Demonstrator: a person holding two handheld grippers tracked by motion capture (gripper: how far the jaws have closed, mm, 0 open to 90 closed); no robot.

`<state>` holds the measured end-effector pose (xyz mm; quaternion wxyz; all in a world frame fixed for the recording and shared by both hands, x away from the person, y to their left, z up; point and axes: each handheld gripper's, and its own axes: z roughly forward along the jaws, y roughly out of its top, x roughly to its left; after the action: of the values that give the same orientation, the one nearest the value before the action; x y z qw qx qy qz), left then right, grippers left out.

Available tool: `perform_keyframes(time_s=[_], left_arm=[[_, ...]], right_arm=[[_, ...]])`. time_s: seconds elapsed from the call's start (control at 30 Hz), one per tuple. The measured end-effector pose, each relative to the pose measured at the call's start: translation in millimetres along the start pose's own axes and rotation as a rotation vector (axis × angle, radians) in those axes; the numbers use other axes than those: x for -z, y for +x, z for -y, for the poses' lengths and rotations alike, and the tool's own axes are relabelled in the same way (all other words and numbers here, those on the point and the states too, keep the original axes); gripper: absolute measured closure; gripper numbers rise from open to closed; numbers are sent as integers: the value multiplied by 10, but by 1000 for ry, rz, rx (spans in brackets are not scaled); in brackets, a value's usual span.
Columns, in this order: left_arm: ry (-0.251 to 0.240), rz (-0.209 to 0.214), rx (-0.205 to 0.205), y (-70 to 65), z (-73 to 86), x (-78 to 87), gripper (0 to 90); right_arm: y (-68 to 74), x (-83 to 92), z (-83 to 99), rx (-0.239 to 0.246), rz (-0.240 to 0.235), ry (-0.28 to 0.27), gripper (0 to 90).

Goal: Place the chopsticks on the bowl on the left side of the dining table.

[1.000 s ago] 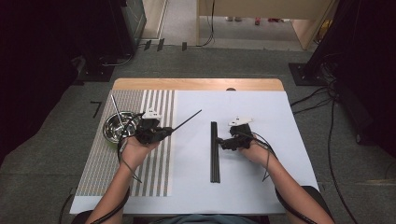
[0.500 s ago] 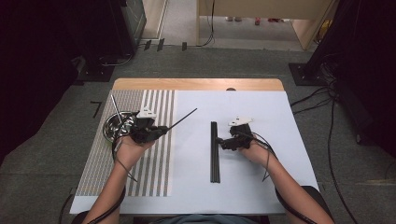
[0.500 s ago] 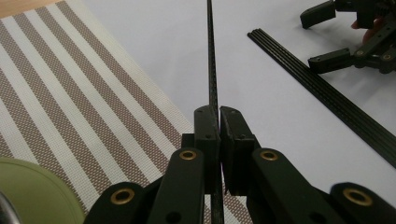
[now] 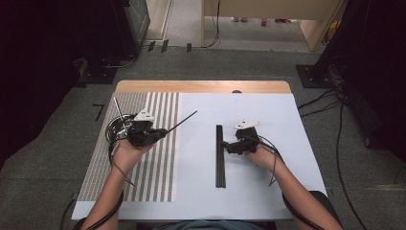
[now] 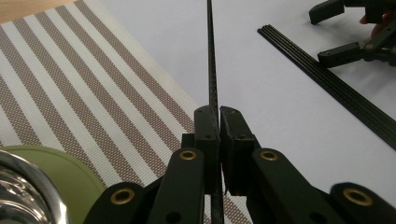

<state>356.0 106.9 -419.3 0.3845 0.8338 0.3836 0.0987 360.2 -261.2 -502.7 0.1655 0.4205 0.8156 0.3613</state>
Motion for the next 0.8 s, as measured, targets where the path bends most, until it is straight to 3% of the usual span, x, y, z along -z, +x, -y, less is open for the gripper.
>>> perform_keyframes(time_s=[0.8], left_arm=[[-28, -43, 44, 256, 115, 239, 876]], right_arm=[[1, 0, 0, 0, 1, 0, 110]])
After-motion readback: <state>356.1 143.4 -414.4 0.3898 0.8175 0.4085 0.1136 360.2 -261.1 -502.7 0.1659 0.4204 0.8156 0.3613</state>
